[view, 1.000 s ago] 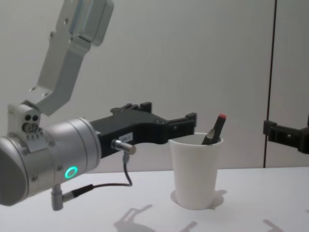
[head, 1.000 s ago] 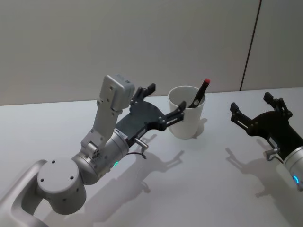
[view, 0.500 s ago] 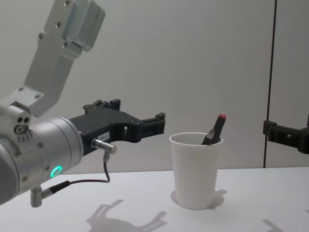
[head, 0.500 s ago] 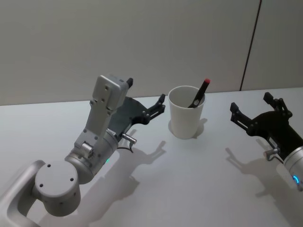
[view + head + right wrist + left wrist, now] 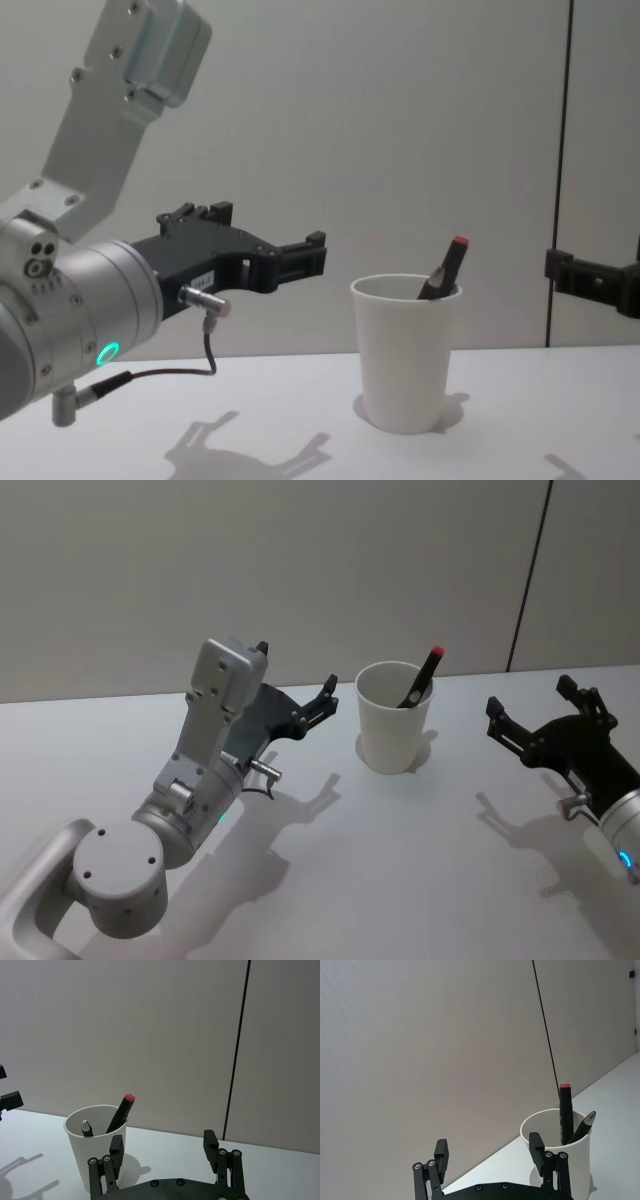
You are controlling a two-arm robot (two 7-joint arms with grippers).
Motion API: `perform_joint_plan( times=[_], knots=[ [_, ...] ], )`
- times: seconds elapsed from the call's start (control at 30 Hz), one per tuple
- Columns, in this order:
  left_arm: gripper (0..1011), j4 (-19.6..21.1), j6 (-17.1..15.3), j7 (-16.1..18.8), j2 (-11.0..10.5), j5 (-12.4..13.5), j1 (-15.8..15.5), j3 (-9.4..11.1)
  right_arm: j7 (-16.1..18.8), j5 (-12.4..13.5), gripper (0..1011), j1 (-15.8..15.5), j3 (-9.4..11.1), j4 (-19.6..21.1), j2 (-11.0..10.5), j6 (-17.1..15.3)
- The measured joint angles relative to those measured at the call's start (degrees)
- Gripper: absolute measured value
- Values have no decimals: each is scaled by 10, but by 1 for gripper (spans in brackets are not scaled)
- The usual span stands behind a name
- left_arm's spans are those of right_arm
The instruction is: Place the pen into the pen holder.
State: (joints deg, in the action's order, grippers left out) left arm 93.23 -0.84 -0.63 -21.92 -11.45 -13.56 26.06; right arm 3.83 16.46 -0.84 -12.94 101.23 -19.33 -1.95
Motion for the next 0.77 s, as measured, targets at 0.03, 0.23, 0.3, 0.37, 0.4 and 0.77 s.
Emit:
perform_joint_plan(
  times=[0.03,0.23,0.3,0.37,0.4,0.77],
  knots=[
    [1001,0,0,0,0,0,0,0,0,0,1002,0,0,0,0,0],
    [1001,0,0,0,0,0,0,0,0,0,1001,0,0,0,0,0],
    [1001,0,0,0,0,0,0,0,0,0,1002,0,0,0,0,0],
    [1001,0,0,0,0,0,0,0,0,0,1002,0,0,0,0,0],
    [1001,0,0,0,0,0,0,0,0,0,1001,0,0,0,0,0],
    [1001,0,0,0,0,0,0,0,0,0,1001,0,0,0,0,0]
  ],
)
